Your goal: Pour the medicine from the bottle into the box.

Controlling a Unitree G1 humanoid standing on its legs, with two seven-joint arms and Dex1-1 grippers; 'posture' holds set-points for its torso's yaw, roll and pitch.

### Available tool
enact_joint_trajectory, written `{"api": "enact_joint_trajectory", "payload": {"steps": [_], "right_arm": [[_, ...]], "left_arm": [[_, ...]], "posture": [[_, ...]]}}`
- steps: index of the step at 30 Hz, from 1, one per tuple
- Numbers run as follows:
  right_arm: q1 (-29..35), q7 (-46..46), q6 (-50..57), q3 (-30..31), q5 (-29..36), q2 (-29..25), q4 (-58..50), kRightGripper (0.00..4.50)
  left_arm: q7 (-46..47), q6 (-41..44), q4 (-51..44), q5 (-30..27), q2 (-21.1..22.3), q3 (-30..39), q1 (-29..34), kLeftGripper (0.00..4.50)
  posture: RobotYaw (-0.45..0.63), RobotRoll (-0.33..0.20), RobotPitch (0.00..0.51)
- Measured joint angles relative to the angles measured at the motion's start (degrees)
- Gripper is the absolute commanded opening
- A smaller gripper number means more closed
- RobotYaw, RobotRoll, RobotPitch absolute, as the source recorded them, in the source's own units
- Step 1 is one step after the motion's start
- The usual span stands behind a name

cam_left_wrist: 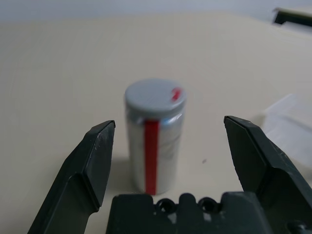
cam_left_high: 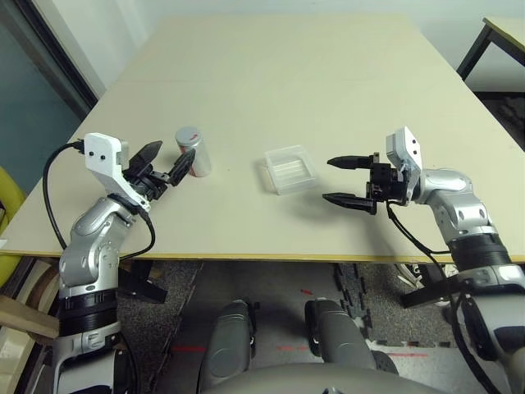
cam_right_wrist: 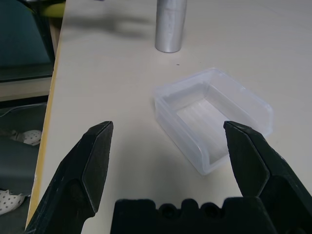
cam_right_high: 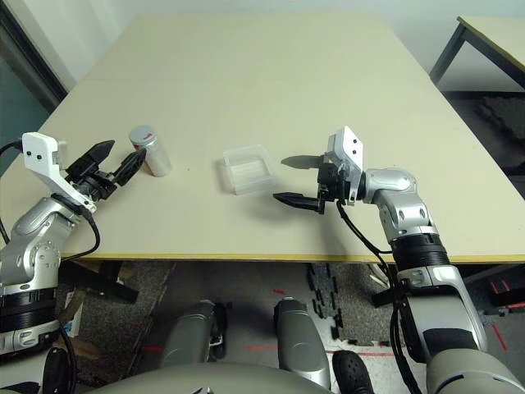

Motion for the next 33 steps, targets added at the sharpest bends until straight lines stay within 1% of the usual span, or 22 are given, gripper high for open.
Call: {"api": "enact_joint_trajectory", "payload": {"steps": [9, 16, 27, 33], "right_arm": [[0.3, -0.5, -0.1, 0.0, 0.0, 0.1, -0.1, 4.5], [0.3, -1.3, -0.2, 0.1, -0.1, 0.6, -0.3, 4.5], [0.2, -2.2, -0.3, 0.1, -0.1, 1.2, -0.6, 4.5], [0.1, -2.3, -0.3, 0.2, -0.1, 1.4, -0.7, 4.5]], "left_arm": [[-1.0, -6.4, 9.1, 2.2, -0.1, -1.2, -2.1, 4.48], [-2.0, -9.9, 15.4, 2.6, -0.5, -2.2, -6.0, 4.48], [-4.1, -14.5, 26.5, 4.4, -0.9, -4.3, -12.9, 4.48], [-5.1, -18.7, 35.8, 6.2, -1.1, -5.0, -18.6, 4.48]], "posture": [[-0.19, 0.0, 0.091], [-0.22, 0.0, 0.091], [-0.25, 0.0, 0.092], [-0.25, 0.0, 0.09]]}}
